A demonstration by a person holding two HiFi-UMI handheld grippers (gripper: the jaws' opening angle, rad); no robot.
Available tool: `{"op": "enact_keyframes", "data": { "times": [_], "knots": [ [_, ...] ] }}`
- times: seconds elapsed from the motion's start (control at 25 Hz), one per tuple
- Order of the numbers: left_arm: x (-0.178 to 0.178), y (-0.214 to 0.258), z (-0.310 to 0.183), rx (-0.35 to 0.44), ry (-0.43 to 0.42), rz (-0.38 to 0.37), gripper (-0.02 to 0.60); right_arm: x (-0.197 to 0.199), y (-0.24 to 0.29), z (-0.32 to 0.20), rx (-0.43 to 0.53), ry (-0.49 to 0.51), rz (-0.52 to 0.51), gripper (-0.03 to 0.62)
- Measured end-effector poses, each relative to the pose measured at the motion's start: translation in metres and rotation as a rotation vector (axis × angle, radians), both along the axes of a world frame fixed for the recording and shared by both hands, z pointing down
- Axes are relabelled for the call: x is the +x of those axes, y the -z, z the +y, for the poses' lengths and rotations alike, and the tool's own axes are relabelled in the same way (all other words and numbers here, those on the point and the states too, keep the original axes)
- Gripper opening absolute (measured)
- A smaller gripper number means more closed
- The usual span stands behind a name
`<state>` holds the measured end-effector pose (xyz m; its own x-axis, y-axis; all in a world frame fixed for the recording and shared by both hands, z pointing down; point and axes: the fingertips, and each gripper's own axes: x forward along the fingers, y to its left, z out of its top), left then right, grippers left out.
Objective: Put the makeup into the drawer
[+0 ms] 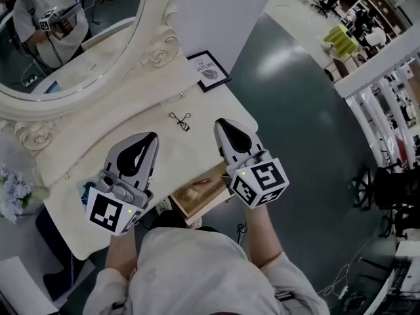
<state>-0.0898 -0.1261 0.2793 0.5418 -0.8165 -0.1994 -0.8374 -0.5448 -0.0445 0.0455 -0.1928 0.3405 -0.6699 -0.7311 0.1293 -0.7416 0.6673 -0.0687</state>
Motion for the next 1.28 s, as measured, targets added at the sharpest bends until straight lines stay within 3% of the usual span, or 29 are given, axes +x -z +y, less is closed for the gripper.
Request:
{"op": "enact_keyframes", "data": {
  "times": [0.68,0.92,1.28],
  "knots": [
    [-0.025,-0.045,-0.050,-0.114,-0.073,0.043,0.012,-0.035,-0.134,-0.051,-0.311,-0.010,0.191,0.026],
    [-0.028,-0.077,-0.048,-0.202,-0.118,-0.019,0.012,-0.042,-0.177,-0.057,-0.402,-0.005,0.225,0.028],
    [-0.042,-0.087,-0.046,-0.230,-0.105,-0.007,0.011,-0.055,-0.231,-0.066,-0.480,0.014,0.320,0.029]
  ]
}}
